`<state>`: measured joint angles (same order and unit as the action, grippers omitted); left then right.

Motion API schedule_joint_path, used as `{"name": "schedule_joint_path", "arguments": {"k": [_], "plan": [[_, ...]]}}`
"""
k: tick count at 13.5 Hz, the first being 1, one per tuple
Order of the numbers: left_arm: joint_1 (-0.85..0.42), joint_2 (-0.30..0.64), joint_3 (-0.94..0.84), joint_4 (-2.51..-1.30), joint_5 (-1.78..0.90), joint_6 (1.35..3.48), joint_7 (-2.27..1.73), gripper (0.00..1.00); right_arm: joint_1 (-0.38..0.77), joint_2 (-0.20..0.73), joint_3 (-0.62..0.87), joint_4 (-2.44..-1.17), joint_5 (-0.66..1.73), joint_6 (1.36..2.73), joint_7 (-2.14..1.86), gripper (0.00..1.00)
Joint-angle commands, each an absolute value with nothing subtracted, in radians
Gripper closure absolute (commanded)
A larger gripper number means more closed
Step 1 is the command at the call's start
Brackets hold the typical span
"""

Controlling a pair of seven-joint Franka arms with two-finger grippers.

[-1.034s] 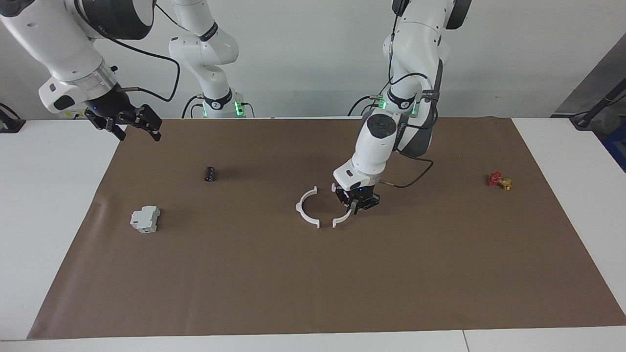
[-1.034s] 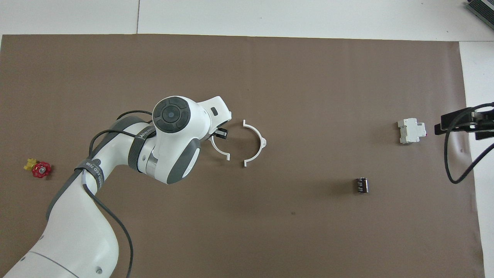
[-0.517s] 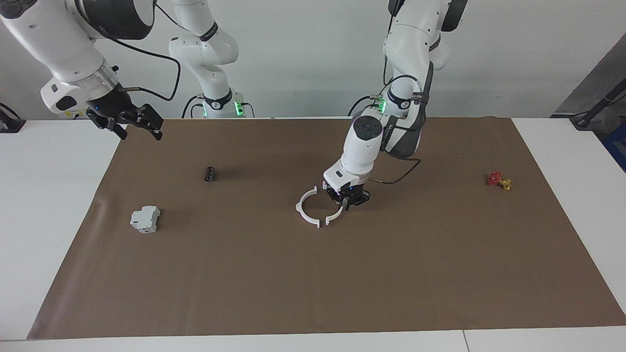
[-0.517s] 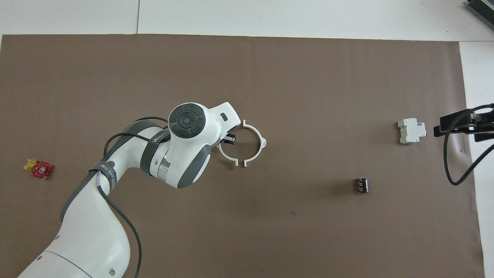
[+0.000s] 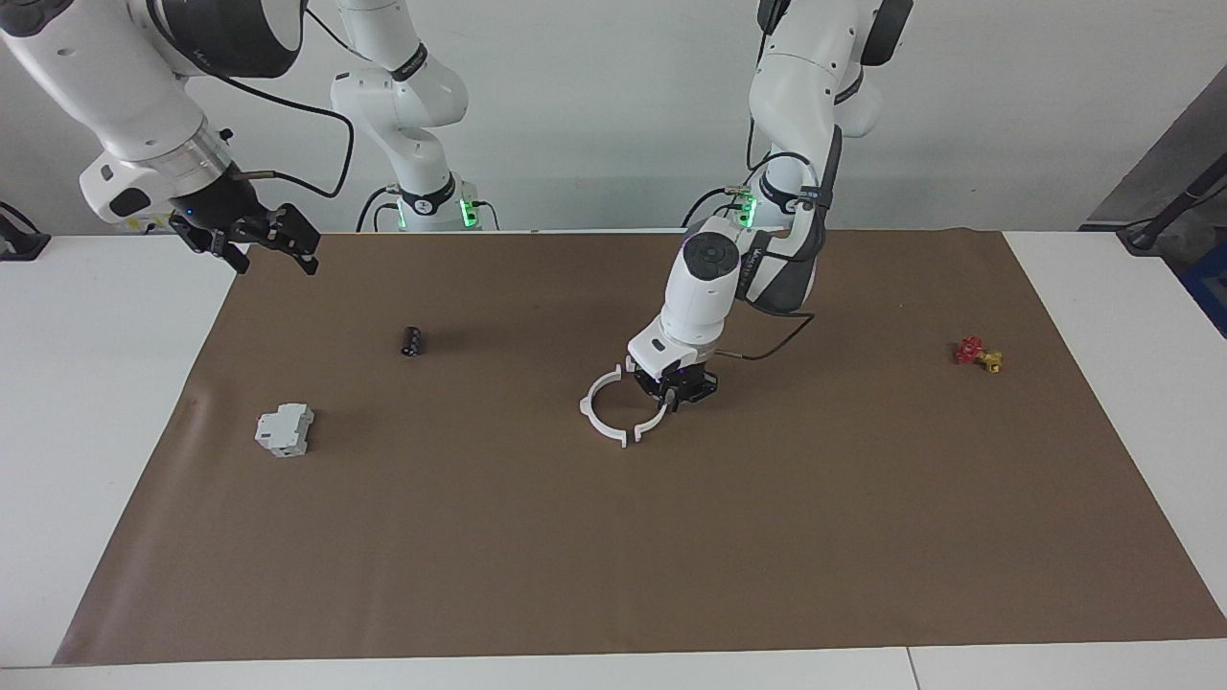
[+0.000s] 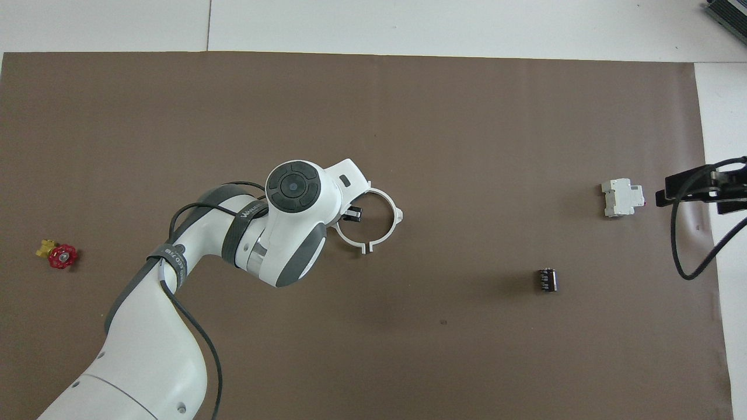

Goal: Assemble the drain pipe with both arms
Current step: 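Press the held half against the centre half to close the ring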

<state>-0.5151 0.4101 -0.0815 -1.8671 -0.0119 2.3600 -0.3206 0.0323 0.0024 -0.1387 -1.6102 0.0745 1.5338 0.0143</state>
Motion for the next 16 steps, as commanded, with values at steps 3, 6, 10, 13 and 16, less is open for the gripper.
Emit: {"name": "schedule_joint_path", "arguments": {"k": [3, 6, 10, 13, 16], "plan": [[-0.546, 0.456, -0.061, -1.853, 0.018, 2.388, -0.35, 1.0, 0.028, -0.009, -0.133, -1.617, 0.081, 1.522, 0.023, 0.0], [-0.546, 0.457, -0.061, -1.858, 0.02, 2.391, -0.362, 1.0, 0.028, -0.009, -0.133, -1.617, 0.081, 1.525, 0.023, 0.0], [-0.548, 0.459, -0.063, -1.865, 0.021, 2.399, -0.379, 1.0, 0.026, -0.009, -0.133, -1.617, 0.081, 1.529, 0.023, 0.0], [-0.545, 0.46, -0.063, -1.867, 0.021, 2.417, -0.38, 1.0, 0.028, -0.009, -0.133, -1.617, 0.081, 1.526, 0.023, 0.0], [-0.545, 0.46, -0.063, -1.861, 0.018, 2.425, -0.409, 1.0, 0.028, -0.009, -0.133, -1.617, 0.081, 1.525, 0.023, 0.0]]}}
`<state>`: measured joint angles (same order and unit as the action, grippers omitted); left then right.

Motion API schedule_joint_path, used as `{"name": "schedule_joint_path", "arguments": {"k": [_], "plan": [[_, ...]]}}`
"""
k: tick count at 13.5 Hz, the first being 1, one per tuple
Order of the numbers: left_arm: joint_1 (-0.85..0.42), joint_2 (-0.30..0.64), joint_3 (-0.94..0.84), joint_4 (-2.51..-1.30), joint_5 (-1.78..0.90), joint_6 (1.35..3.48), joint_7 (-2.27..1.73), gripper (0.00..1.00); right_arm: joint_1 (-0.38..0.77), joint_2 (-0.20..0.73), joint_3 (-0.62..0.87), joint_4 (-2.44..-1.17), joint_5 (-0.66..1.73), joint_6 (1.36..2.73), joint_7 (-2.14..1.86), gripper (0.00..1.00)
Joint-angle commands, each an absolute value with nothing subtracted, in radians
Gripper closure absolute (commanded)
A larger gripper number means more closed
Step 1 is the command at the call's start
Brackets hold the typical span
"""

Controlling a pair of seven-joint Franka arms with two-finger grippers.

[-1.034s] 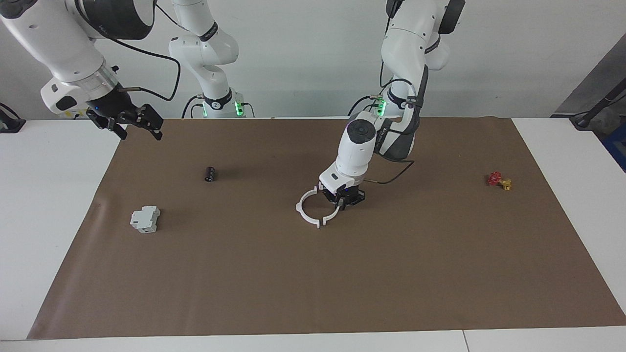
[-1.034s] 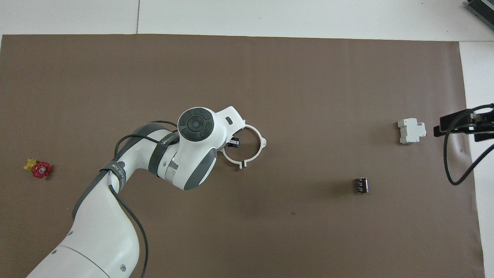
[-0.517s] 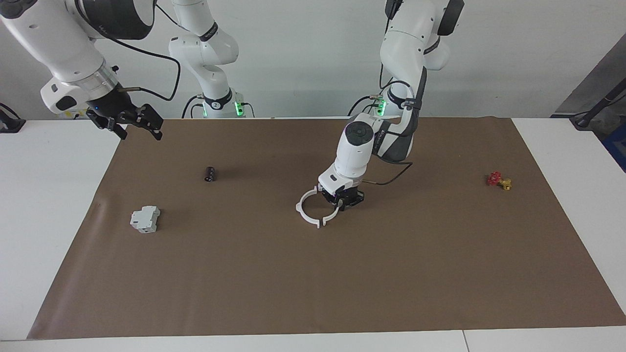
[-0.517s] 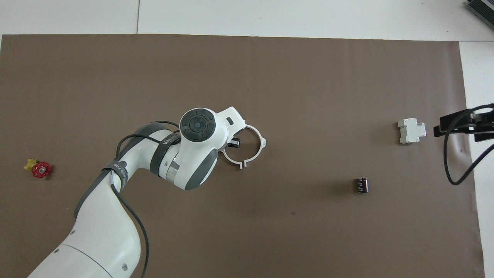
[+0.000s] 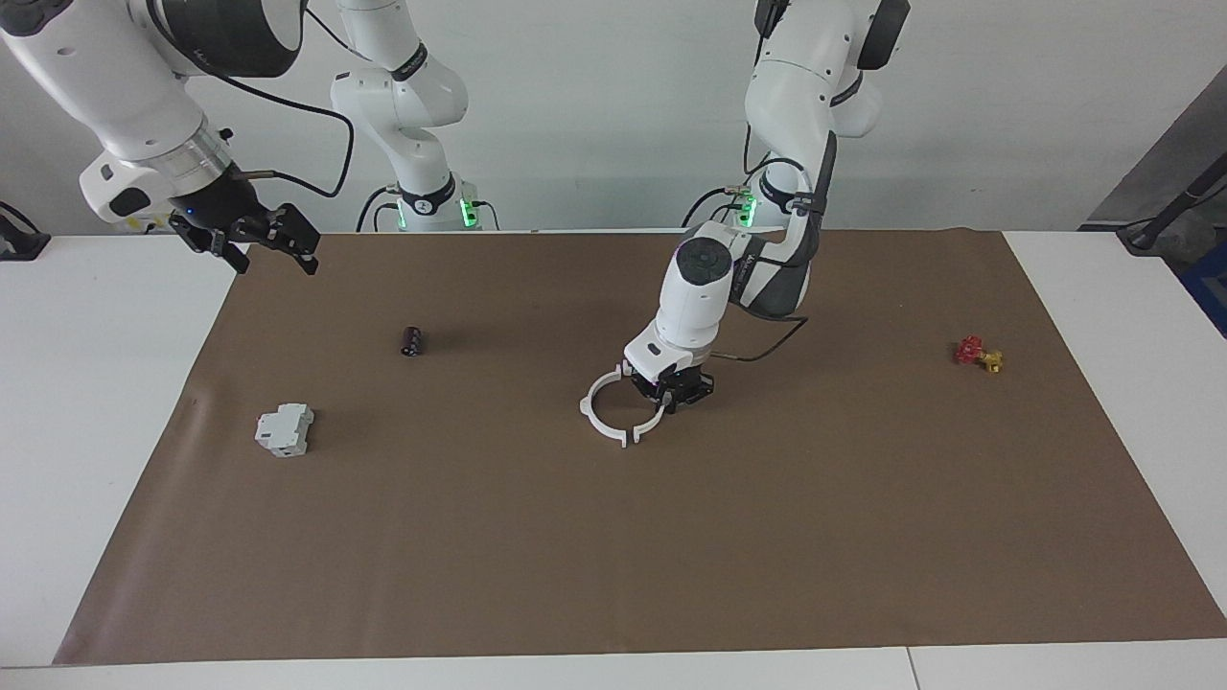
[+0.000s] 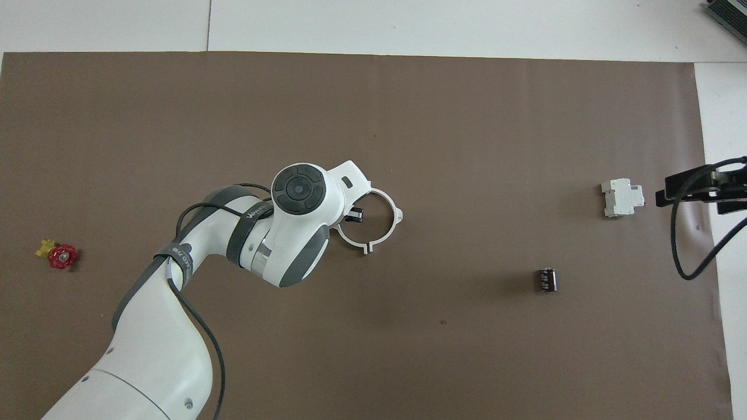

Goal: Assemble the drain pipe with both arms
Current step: 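Press the held half against the centre half to close the ring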

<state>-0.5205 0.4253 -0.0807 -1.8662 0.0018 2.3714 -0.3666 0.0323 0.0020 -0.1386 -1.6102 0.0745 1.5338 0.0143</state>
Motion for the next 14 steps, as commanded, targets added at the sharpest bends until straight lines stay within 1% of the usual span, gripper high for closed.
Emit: {"name": "schedule_joint_path", "arguments": {"k": [1, 9, 14], "plan": [[-0.543, 0.46, -0.063, -1.864, 0.018, 2.431, -0.413, 1.0, 0.028, -0.008, -0.133, -1.617, 0.081, 1.525, 0.023, 0.0], [-0.546, 0.469, -0.063, -1.865, 0.02, 2.47, -0.439, 1.0, 0.028, -0.009, -0.133, -1.617, 0.081, 1.519, 0.023, 0.0], [-0.543, 0.491, -0.063, -1.864, 0.04, 2.505, -0.423, 1.0, 0.026, -0.008, -0.133, -1.617, 0.081, 1.517, 0.023, 0.0]]}}
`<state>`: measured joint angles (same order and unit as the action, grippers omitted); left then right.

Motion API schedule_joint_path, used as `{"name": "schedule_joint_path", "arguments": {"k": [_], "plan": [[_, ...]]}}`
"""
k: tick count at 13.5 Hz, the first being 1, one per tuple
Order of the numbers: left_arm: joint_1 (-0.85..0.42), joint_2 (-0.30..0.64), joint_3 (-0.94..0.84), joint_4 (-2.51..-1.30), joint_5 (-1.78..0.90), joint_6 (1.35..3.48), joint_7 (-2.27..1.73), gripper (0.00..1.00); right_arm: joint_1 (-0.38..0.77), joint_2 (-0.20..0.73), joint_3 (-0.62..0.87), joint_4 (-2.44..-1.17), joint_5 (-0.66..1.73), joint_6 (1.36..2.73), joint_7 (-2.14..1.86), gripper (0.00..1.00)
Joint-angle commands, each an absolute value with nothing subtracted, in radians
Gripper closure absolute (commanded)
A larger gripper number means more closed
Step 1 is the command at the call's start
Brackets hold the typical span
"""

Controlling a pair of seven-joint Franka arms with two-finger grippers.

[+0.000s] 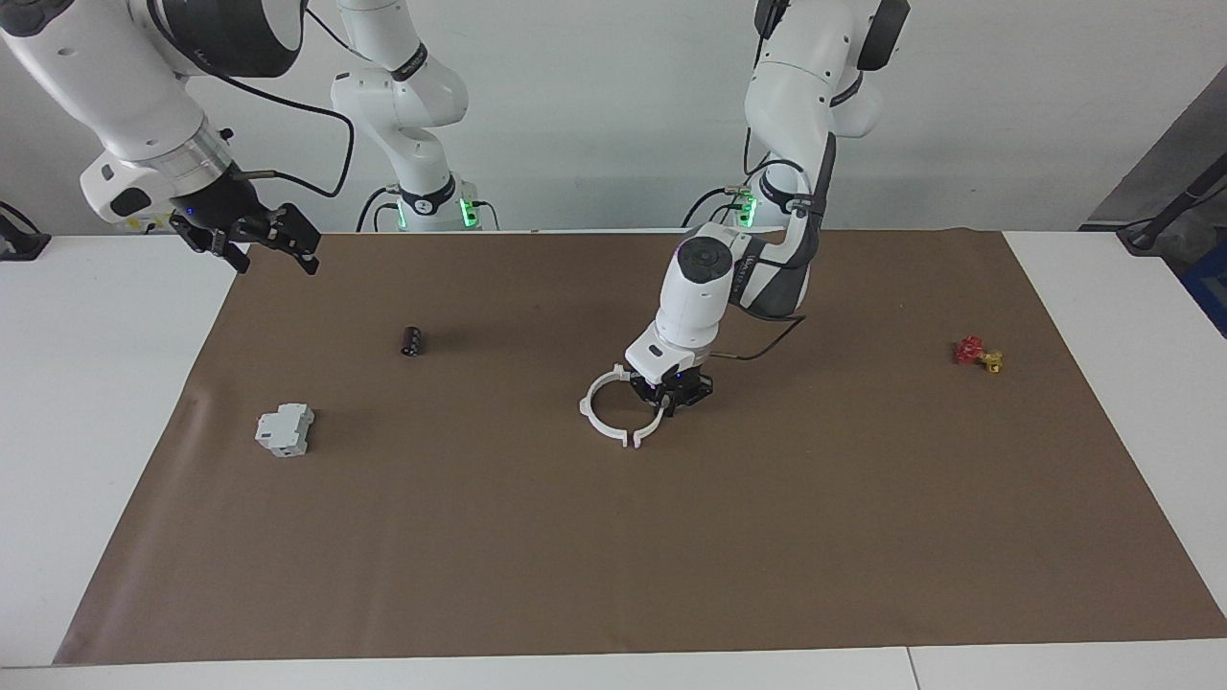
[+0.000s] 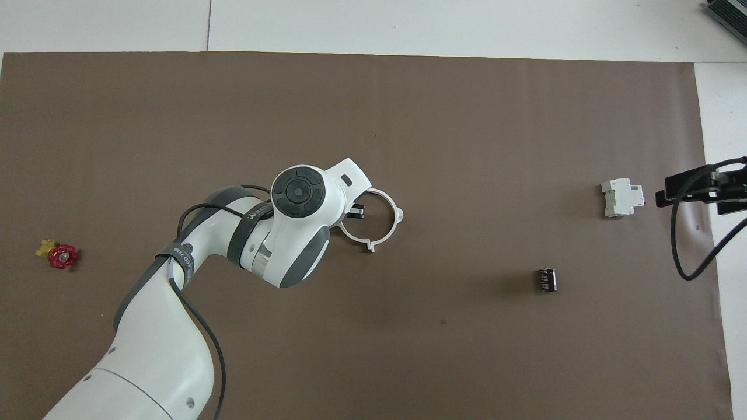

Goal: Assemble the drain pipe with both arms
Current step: 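Press the held half against the centre half to close the ring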

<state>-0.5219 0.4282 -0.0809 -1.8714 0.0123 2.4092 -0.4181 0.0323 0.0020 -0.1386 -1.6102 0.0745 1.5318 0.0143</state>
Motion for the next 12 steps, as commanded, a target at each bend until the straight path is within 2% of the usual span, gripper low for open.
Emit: {"name": "schedule_joint_path", "arguments": {"k": [1, 8, 9, 10, 11, 12], "plan": [[-0.543, 0.491, -0.063, -1.865, 0.04, 2.5, -0.423, 1.0, 0.026, -0.009, -0.133, -1.617, 0.081, 1.519, 0.023, 0.0], [-0.54, 0.492, -0.063, -1.861, 0.041, 2.513, -0.397, 1.0, 0.026, -0.009, -0.133, -1.615, 0.081, 1.519, 0.023, 0.0], [-0.538, 0.495, -0.064, -1.861, 0.04, 2.519, -0.399, 0.58, 0.026, -0.008, -0.133, -1.615, 0.081, 1.517, 0.023, 0.0], [-0.535, 0.497, -0.066, -1.862, 0.038, 2.54, -0.403, 0.09, 0.026, -0.009, -0.133, -1.615, 0.081, 1.519, 0.023, 0.0], [-0.535, 0.497, -0.066, -1.864, 0.037, 2.549, -0.413, 0.0, 0.026, -0.009, -0.133, -1.617, 0.081, 1.519, 0.023, 0.0], [-0.537, 0.497, -0.066, -1.862, 0.034, 2.549, -0.413, 0.0, 0.026, -0.009, -0.133, -1.615, 0.081, 1.519, 0.023, 0.0]]}}
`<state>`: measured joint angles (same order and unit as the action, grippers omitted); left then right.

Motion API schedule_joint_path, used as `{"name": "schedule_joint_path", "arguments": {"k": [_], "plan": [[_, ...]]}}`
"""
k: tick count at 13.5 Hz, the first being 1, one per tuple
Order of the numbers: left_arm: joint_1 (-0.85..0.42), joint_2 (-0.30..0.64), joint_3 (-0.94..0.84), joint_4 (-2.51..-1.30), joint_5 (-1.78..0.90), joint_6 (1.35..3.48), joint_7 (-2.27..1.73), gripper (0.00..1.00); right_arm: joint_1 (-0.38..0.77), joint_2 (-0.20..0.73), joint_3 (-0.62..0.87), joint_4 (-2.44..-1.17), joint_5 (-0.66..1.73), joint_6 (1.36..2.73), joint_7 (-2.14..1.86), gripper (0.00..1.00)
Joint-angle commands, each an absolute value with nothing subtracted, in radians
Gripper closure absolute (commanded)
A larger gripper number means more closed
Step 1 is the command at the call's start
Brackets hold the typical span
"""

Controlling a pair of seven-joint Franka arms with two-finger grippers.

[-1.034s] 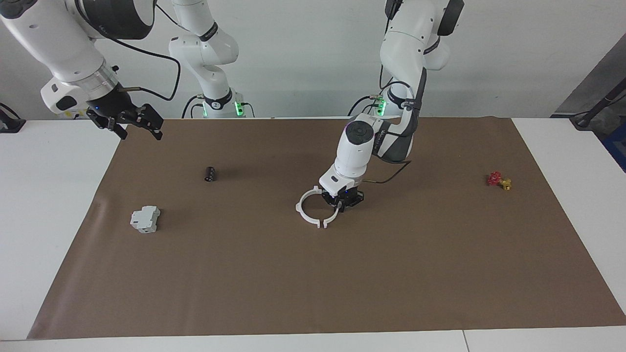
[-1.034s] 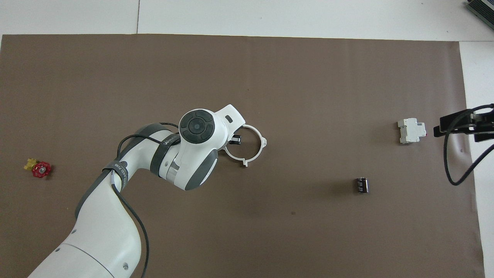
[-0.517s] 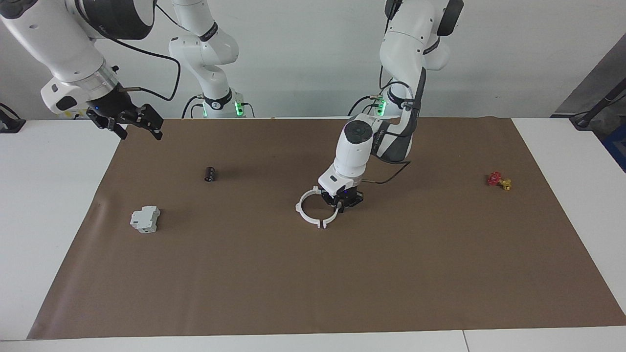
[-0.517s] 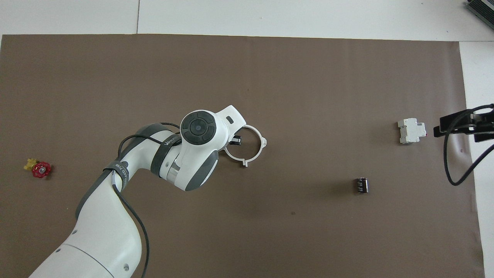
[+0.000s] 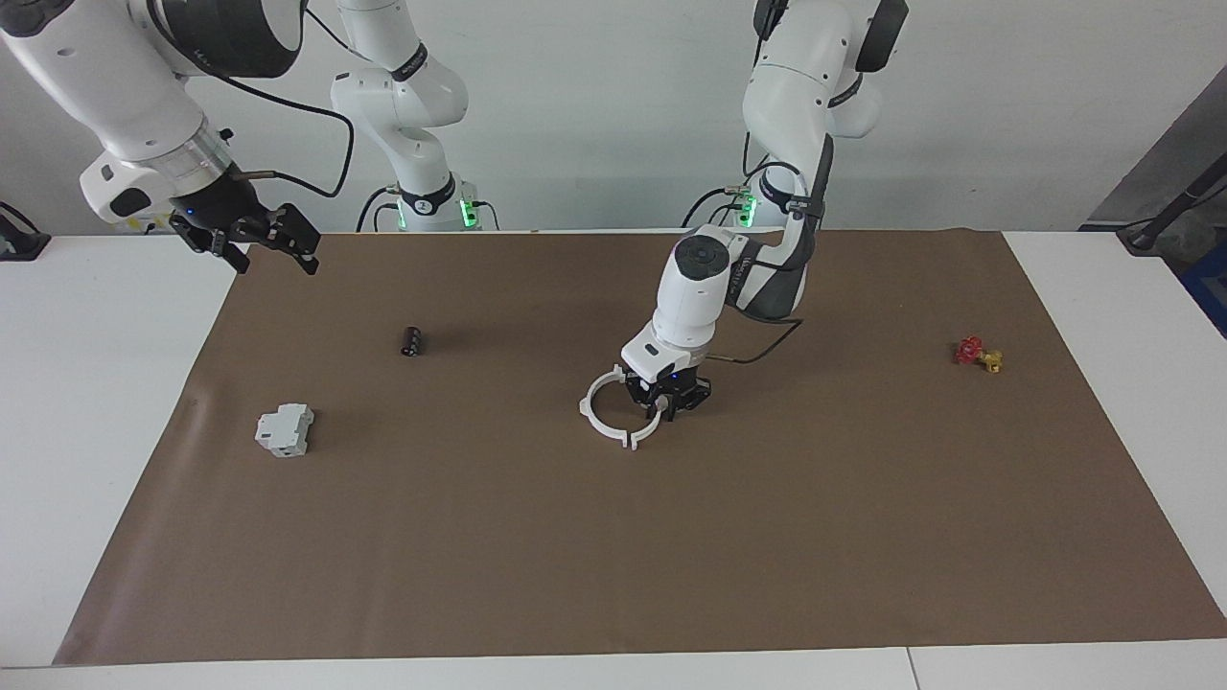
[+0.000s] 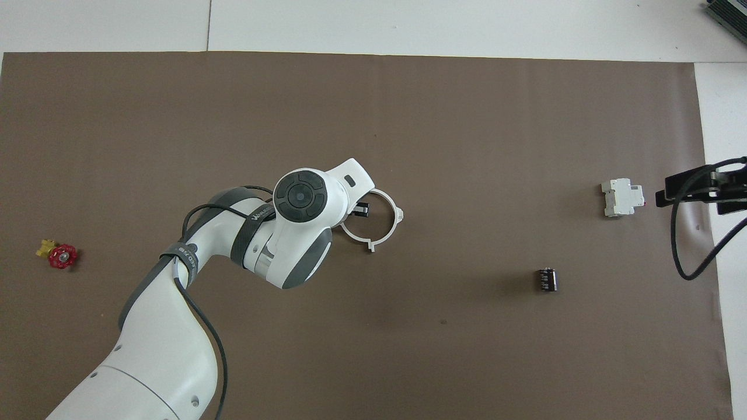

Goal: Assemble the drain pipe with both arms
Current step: 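Press the held half against the centre half to close the ring, then open the left gripper and withdraw it to the table edge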

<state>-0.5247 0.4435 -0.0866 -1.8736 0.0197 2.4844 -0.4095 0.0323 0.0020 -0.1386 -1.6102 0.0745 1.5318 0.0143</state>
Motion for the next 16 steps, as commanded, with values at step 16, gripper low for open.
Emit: {"name": "schedule_joint_path", "arguments": {"k": [16], "plan": [[-0.336, 0.126, -0.067, -1.769, 0.026, 1.944, -0.206, 0.0, 0.031, -0.009, -0.13, -1.617, 0.081, 1.517, 0.026, 0.0]]}}
